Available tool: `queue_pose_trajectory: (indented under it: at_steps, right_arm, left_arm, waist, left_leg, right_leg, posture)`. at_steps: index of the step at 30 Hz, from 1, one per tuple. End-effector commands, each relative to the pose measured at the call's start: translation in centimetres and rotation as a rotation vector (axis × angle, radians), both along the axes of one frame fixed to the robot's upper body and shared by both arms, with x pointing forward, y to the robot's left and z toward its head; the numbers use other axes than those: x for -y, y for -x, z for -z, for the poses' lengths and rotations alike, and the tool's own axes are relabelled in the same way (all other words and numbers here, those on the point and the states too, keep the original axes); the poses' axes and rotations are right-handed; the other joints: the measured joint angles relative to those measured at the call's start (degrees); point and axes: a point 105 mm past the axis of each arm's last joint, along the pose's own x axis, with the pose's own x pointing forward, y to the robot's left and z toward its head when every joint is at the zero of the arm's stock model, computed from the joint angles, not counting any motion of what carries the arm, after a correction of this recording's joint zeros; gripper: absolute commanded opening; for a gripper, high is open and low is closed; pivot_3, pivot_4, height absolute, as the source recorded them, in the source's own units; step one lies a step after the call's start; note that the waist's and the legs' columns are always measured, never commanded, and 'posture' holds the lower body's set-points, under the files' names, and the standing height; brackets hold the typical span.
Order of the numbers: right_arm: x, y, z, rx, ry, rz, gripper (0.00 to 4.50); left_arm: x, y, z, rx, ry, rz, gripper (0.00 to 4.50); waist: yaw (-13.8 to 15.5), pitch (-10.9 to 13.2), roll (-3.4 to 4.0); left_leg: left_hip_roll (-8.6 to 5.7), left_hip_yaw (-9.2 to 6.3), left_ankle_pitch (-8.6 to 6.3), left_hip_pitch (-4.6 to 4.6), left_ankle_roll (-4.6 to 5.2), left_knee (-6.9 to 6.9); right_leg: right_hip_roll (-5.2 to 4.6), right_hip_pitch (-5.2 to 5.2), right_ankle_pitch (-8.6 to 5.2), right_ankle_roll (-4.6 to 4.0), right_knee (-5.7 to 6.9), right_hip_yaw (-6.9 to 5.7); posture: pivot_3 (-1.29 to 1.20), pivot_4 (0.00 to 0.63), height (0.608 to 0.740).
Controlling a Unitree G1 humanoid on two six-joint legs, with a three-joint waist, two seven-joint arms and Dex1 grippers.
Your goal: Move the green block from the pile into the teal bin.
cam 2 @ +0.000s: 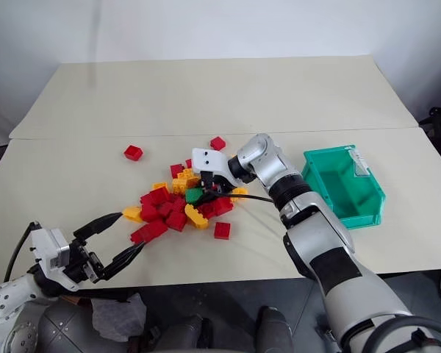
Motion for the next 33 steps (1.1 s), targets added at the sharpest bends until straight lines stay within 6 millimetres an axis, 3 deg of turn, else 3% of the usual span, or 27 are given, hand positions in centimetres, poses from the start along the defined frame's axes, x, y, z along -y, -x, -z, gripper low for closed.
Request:
queue_pose_trajectory:
  at_steps: [1, 5, 10, 14, 18, 20, 25, 28, 30, 33]
  right_arm:
    - [-0.4, 0.2, -1.2, 0.009, -0.037, -0.027, 1.46]
    - [-0.6, 0.1, -2.1, 0.003, -0.104, -0.017, 1.46]
    - [1.6, 1.0, -6.5, 0.044, -0.383, -0.086, 1.46]
    - [6.4, 1.5, -8.7, 0.081, -0.515, -0.011, 1.46]
    - [13.8, 2.3, -10.3, 0.156, -0.598, 0.206, 1.46]
    - [16.2, 3.0, -10.3, 0.198, -0.582, 0.272, 1.46]
    - [25.4, 5.7, -9.4, 0.270, -0.552, 0.619, 1.46]
    - [29.2, 6.9, -8.3, 0.311, -0.508, 0.794, 1.46]
    - [31.2, 7.4, -7.0, 0.319, -0.465, 0.883, 1.46]
    - [32.5, 7.4, -5.6, 0.302, -0.429, 0.979, 1.46]
  left_arm:
    - [0.2, 0.3, -0.7, 0.042, -0.019, 0.001, 4.50]
    - [0.1, 0.2, -0.7, 0.042, -0.021, -0.001, 4.50]
    - [0.8, 0.2, -1.2, 0.054, -0.009, 0.028, 4.50]
    - [2.5, -0.5, -1.8, 0.070, 0.003, 0.112, 4.50]
    - [4.2, -1.2, -2.1, 0.071, 0.006, 0.217, 4.50]
    - [4.7, -1.4, -2.0, 0.064, -0.006, 0.258, 4.50]
    - [5.6, -2.9, -2.0, 0.063, -0.002, 0.342, 4.50]
    - [5.9, -3.6, -2.1, 0.066, -0.006, 0.378, 4.50]
    - [5.9, -3.9, -2.1, 0.068, -0.008, 0.392, 4.50]
    - [6.0, -4.2, -2.2, 0.073, -0.010, 0.402, 4.50]
  waist:
    - [0.00, 0.00, 0.00]
    - [0.00, 0.00, 0.00]
    - [0.39, 0.00, -0.01]
    - [0.98, 0.00, -0.01]
    - [1.65, 0.00, -0.01]
    - [2.14, 0.00, -0.01]
    - [2.18, 0.00, 0.00]
    - [2.31, 0.00, -0.01]
    - [2.20, 0.00, -0.02]
    - [1.82, 0.00, -0.02]
  left_leg:
    - [0.00, 0.01, 0.00, -0.01, 0.00, 0.00]
    - [0.00, 0.02, 0.00, -0.01, 0.00, 0.00]
    - [0.07, 0.03, 0.00, -0.04, 0.00, 0.00]
    - [-0.01, -0.06, 0.00, -0.06, 0.02, 0.03]
    - [-0.09, -0.02, 0.00, -0.06, 0.03, 0.05]
    - [-0.16, 0.01, 0.00, -0.07, 0.03, 0.05]
    - [-0.20, 0.32, 0.01, -0.03, 0.04, 0.03]
    - [-0.19, 0.72, 0.03, 0.01, 0.09, 0.06]
    - [-0.19, 0.91, 0.05, 0.08, 0.11, 0.06]
    - [-0.16, 1.13, 0.05, 0.23, 0.12, 0.06]
  right_leg:
    - [0.00, -0.01, 0.00, 0.00, 0.00, 0.01]
    - [0.00, -0.03, 0.00, 0.00, 0.02, 0.03]
    - [-0.01, -0.05, 0.00, 0.00, 0.01, 0.04]
    - [-0.08, 0.02, 0.01, 0.01, 0.01, 0.02]
    - [-0.09, 0.06, 0.02, 0.03, -0.02, 0.01]
    - [-0.08, 0.06, 0.01, 0.03, -0.03, -0.04]
    - [-0.04, 0.11, 0.01, 0.03, -0.08, -0.07]
    - [-0.06, 0.16, 0.02, 0.03, -0.10, -0.03]
    - [-0.06, 0.17, 0.02, 0.03, -0.15, 0.13]
    - [-0.05, 0.20, 0.02, 0.02, -0.17, 0.30]
  posture:
    - [0.00, 0.150, 0.740]
    - [0.00, 0.150, 0.740]
    - [0.00, 0.150, 0.740]
    - [0.00, 0.150, 0.740]
    - [0.00, 0.150, 0.740]
    - [0.00, 0.150, 0.740]
    - [0.00, 0.150, 0.740]
    - [0.00, 0.150, 0.740]
    - [0.00, 0.150, 0.740]
    - [0.00, 0.150, 0.740]
